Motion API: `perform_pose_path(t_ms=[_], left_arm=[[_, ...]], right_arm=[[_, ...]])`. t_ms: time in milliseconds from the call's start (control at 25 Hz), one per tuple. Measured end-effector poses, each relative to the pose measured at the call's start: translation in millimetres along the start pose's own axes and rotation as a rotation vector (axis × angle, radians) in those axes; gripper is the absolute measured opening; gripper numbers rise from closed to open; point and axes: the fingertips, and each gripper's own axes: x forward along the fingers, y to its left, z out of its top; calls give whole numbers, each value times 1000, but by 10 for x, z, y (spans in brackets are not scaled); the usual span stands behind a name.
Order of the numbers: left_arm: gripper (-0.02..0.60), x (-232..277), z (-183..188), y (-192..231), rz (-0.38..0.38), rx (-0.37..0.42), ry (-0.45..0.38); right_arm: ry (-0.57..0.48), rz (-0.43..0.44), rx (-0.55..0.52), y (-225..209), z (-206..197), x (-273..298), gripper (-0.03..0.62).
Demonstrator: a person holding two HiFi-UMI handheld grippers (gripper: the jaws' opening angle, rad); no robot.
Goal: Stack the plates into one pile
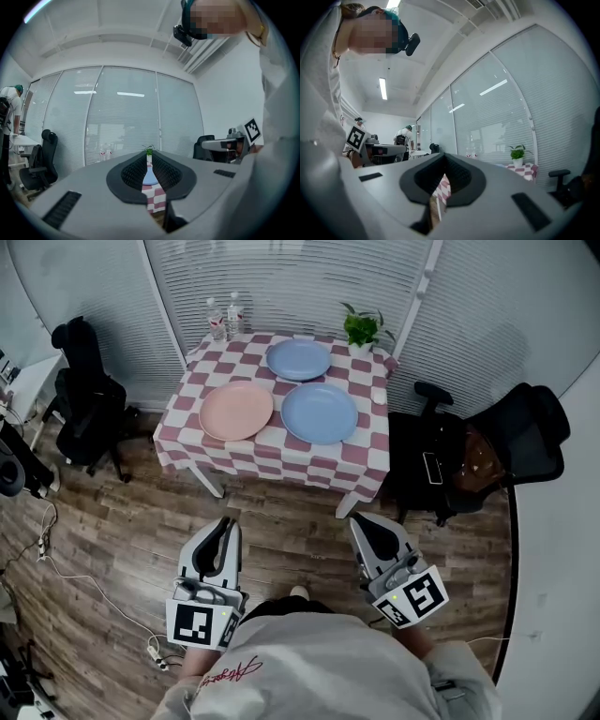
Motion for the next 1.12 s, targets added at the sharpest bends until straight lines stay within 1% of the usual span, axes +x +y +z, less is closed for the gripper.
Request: perform_pose_path(t_ms=[120,440,520,720,920,1120], left_arm=[[44,62,-21,38,4,0,14],[44,153,28,105,8,16,4],[44,155,48,108,11,27,4],[44,139,65,116,34,17,-5],[44,74,26,76,47,16,0],[44,95,21,142,69,18,0]], right_arm=[[3,10,9,-43,-4,46,11],[24,46,2,-45,-32,177,11],[20,47,0,-62,-16,187,11],[29,37,-27,-132,-50,164,11],[35,47,-8,-145,-114,148,11],[44,46,-53,-152,-127,206,10]])
